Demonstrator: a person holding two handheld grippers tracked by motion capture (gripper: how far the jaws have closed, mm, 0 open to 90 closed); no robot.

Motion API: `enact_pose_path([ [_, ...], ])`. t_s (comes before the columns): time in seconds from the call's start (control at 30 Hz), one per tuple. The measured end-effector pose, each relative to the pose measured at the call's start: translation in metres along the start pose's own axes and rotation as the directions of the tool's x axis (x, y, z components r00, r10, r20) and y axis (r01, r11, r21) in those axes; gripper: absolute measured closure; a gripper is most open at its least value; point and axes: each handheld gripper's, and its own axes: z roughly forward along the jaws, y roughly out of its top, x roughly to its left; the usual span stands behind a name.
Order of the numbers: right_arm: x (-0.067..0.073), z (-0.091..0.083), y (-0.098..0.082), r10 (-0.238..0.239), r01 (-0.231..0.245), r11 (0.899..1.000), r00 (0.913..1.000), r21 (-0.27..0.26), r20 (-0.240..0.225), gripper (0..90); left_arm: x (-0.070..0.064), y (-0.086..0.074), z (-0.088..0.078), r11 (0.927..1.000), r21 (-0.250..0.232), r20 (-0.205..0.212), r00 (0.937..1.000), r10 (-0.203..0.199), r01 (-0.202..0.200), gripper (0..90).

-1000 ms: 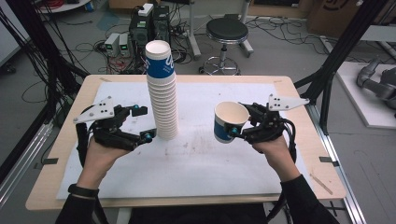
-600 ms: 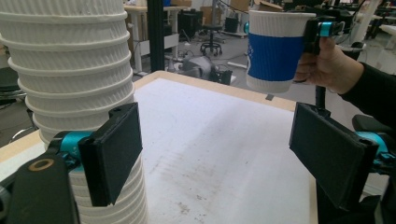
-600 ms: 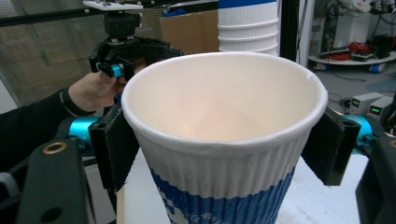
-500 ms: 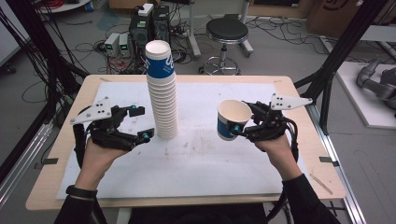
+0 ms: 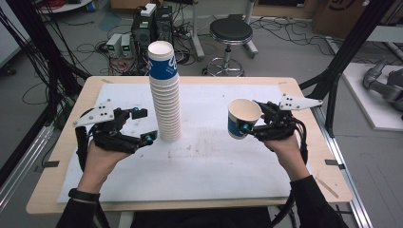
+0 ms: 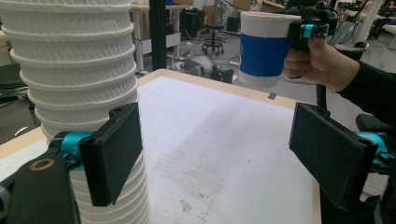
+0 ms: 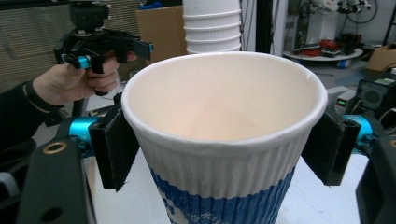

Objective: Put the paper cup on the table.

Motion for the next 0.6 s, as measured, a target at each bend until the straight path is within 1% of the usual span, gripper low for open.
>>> enact_pose_path([
  [0.03,-0.001,-0.001,0.000,0.006,-0.006,1.000,1.0000,0.001,0.000,22.4,0.000,0.000,0.000,1.0000,-0.002,-0.001,1.0000,-0.002,0.002,17.2],
  [0.33,-0.007,-0.005,-0.003,-0.001,0.000,1.000,0.9995,0.001,0.031,22.4,0.002,-0.003,0.001,1.0000,0.003,-0.002,1.0000,-0.009,0.009,17.2],
  [0.6,-0.017,-0.007,-0.009,0.000,0.000,1.000,0.9978,0.003,0.067,22.3,0.001,-0.004,0.003,0.9999,0.010,0.003,1.0000,-0.007,0.007,17.2],
])
